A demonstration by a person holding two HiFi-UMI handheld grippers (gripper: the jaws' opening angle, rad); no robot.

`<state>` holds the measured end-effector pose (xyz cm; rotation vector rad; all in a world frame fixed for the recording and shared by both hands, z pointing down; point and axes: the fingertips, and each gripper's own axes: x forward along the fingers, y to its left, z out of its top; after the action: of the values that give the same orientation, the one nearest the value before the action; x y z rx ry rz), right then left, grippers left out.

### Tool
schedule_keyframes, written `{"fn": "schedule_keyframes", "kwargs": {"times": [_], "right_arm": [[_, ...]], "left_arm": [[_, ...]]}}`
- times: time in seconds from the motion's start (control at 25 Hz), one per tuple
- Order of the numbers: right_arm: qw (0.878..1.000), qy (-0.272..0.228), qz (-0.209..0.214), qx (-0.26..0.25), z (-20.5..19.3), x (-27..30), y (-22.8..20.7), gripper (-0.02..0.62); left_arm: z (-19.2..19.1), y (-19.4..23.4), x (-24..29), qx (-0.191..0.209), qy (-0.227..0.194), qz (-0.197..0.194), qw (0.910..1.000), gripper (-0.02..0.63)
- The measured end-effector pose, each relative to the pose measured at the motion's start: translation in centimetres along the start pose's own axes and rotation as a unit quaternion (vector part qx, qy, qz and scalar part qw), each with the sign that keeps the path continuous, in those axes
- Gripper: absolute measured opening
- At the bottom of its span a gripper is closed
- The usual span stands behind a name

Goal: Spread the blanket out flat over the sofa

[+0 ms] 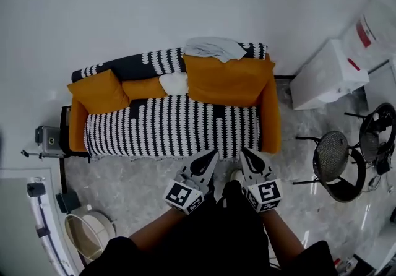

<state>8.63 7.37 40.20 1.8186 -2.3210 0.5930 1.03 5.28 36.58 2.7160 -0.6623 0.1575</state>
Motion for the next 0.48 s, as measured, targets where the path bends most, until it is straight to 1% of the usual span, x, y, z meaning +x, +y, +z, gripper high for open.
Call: {"fn": "schedule_keyframes", "kwargs": {"times": [0.08,0.16,0.32,0.4,0.48], "right_arm": [[0.999,-0.029,0.011,-0.015,3.7,0.3,2.2,0.051],[0.998,-0.05,0.017,-0.027,7.0,0.6,4.1,0.048],[0.994,-0.103,0.014,-0.042,13.5,0.5,7.8,0.04],[0.991,-0.122,0.017,-0.05,15.6,0.8,9.5,0.037],[0.989,-0.133,0.019,-0.061,16.8,1.6,10.8,0.035]], "left_arm": [[2.7,1.6,-1.2,0.013,-0.021,0.022,0.9995,0.015],[5.1,2.7,-2.2,0.017,-0.033,0.029,0.9989,0.015],[9.3,4.1,-4.8,0.007,-0.05,0.044,0.9978,0.015],[11.1,4.7,-5.8,0.015,-0.068,0.054,0.9961,0.015],[12.3,5.4,-6.4,0.035,-0.082,0.063,0.994,0.016]]}}
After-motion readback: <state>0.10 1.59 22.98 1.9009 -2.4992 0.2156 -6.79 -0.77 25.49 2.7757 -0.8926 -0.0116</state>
